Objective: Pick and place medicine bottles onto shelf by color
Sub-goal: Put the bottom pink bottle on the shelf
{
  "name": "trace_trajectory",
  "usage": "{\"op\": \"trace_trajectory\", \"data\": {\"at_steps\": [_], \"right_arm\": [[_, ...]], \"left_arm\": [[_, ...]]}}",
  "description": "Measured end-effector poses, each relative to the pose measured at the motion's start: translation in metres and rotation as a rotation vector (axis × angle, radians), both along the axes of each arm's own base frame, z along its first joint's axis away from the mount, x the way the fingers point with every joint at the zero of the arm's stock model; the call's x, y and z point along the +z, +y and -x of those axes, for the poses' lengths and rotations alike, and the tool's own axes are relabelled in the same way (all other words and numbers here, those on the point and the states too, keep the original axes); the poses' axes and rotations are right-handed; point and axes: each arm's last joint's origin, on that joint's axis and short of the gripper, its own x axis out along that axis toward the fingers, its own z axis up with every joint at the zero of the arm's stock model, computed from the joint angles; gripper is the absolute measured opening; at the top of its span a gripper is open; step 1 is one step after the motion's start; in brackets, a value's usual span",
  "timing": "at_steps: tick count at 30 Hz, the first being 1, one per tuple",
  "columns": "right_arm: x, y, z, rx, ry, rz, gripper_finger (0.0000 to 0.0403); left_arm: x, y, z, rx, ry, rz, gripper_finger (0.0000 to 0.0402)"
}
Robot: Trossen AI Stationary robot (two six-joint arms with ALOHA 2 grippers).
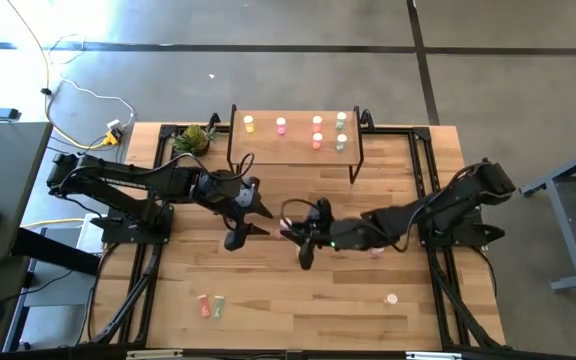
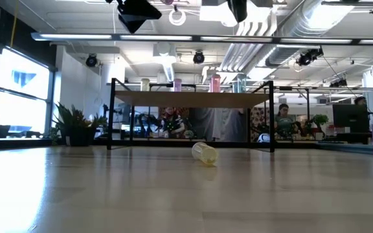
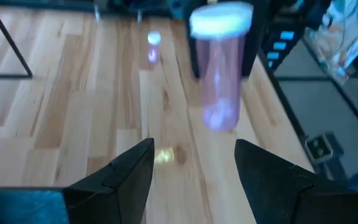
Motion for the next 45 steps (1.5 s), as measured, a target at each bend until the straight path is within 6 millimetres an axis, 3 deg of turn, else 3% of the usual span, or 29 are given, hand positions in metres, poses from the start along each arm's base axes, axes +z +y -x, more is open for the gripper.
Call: {"op": "trace_trajectory", "data": {"at_steps": [8,17,28,45], "right_arm": [[0.036,-0.026,-0.007,-0.015,0.13,0.022,0.0078],[0.063,-0.035,-0.009,0.022,0.121,0.037,0.0078],[0.077,-0.04,-0.009,0.006,0.097,0.015,0.0078],[0.077,-0.04,-0.008,0.005,0.116,0.016,0.0078]], "left_arm": [[0.005,0.006,-0.003,0.044,-0.054,0.036,0.0216],[0.014,0.018,-0.007,0.132,-0.15,0.111,0.0216],[0.024,0.02,-0.011,0.131,-0.266,0.107,0.0203],[0.027,0.021,-0.012,0.129,-0.299,0.105,0.0118]]}}
